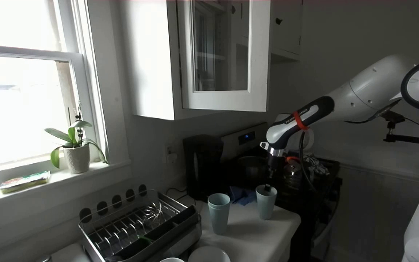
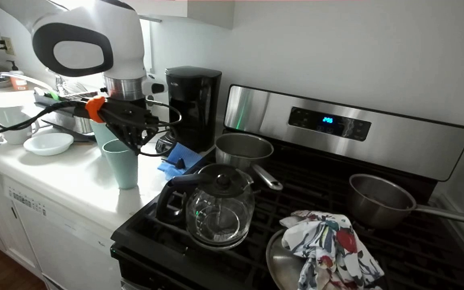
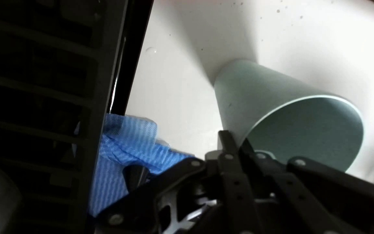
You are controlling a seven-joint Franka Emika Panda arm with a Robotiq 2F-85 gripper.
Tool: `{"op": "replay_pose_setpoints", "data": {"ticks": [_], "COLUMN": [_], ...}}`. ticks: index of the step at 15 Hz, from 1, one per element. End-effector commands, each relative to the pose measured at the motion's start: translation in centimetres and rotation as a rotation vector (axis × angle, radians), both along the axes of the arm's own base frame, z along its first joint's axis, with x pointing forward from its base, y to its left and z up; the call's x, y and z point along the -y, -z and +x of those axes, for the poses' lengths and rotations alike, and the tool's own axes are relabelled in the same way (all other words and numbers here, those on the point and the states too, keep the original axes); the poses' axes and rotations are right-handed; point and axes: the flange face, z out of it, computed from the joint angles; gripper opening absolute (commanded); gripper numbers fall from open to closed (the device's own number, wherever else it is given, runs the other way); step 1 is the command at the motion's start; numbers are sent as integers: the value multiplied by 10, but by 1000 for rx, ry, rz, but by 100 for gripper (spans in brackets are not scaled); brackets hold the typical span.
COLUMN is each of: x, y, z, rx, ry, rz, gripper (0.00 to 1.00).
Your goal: Open the glass cabinet door, pick up one blue cup and place it on the bottom shelf of the cabinet door
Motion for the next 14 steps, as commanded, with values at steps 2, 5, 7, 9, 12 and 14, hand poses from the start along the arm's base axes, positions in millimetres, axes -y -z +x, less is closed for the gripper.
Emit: {"op": "replay_pose_setpoints", "data": {"ticks": [2, 5, 7, 9, 12, 14], "x": [4, 9, 12, 14, 6, 4], "y": [-27, -63, -96, -133, -196, -240], "z": [-2, -8, -14, -22, -41, -54], "rx": [29, 38, 50, 76, 145, 214], "ry": [16, 31, 31, 22, -17, -26], "rz": [54, 118, 132, 131, 123, 126], "gripper": [1, 1, 1, 1, 1, 1]}}
